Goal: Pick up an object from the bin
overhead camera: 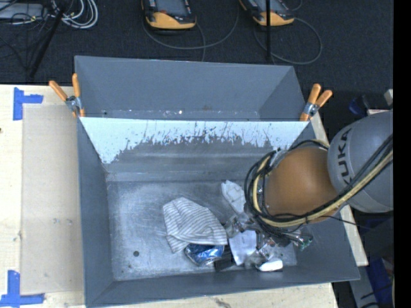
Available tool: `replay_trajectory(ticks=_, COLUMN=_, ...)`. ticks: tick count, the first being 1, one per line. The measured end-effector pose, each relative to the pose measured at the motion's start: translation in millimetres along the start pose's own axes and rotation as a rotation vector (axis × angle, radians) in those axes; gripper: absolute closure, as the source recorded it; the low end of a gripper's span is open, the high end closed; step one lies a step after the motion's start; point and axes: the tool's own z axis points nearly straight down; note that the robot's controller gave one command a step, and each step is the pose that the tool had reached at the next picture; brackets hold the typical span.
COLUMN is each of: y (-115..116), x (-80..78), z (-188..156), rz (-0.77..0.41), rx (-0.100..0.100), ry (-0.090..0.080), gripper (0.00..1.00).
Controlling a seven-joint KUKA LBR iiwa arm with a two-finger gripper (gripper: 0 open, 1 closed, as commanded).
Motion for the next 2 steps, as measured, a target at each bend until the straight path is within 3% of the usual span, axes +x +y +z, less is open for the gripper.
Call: replay_trajectory(ticks=2, y=1.2, x=1.5, z=-3.4, rz=0.001, rx=-0.004, ry=0.004, gripper=1.0)
